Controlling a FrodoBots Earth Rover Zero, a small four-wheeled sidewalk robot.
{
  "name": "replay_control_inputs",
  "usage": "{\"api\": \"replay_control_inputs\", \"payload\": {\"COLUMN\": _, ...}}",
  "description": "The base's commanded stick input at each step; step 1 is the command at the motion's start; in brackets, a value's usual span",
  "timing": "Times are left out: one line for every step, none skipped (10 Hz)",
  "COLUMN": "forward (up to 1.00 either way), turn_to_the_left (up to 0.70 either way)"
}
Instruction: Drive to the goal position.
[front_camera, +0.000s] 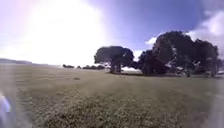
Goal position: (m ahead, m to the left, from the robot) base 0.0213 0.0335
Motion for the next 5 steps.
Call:
{"api": "replay_control_inputs", "payload": {"forward": 0.70, "turn_to_the_left": 0.00}}
{"api": "replay_control_inputs", "payload": {"forward": 0.70, "turn_to_the_left": 0.00}}
{"api": "replay_control_inputs", "payload": {"forward": 0.70, "turn_to_the_left": 0.00}}
{"api": "replay_control_inputs", "payload": {"forward": 0.70, "turn_to_the_left": 0.00}}
{"api": "replay_control_inputs", "payload": {"forward": 0.70, "turn_to_the_left": 0.00}}
